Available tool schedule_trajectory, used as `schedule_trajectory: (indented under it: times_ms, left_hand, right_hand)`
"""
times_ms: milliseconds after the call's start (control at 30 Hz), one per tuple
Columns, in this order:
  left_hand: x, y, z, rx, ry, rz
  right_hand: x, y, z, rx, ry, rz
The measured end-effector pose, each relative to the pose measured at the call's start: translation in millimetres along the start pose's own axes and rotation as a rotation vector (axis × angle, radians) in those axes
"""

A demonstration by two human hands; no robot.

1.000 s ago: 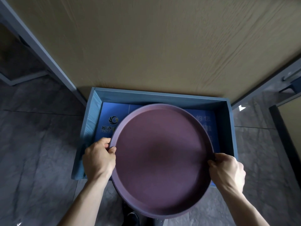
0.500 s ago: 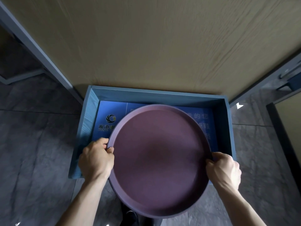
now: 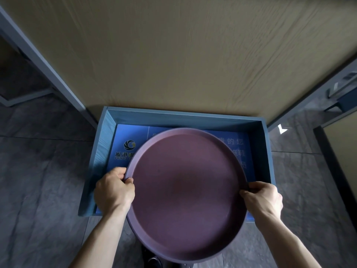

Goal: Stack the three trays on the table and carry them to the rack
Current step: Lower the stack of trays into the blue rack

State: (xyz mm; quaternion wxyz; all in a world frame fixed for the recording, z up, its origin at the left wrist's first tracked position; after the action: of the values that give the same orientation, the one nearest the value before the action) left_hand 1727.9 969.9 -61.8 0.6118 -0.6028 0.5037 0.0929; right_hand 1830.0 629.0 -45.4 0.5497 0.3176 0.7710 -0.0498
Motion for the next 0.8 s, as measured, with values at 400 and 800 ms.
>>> schedule_trajectory:
  times_ms: [400, 800]
  left_hand:
    - [2.7, -8.1, 3.9, 0.052, -0.027, 0.006]
    - [1.6, -2.7, 3.7, 0.074, -0.021, 0.041]
  right_hand:
    - [-1.9, 11.9, 7.2, -0.035, -0.051, -0.118]
    - [0.7, 8.0, 11.3, -0.023, -0.014, -0.061]
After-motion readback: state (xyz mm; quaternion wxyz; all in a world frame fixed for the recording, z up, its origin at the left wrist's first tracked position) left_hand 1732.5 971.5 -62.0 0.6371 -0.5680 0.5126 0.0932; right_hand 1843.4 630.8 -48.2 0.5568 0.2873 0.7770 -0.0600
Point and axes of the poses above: each hand's wrist, its own z-axis towards the middle knuckle, its own x-axis out of the palm, y = z × x, the point moved 3 cm from there along z, towards the middle knuckle, and after that the axes turned 13 degrees about -z, right-handed, at the moved point
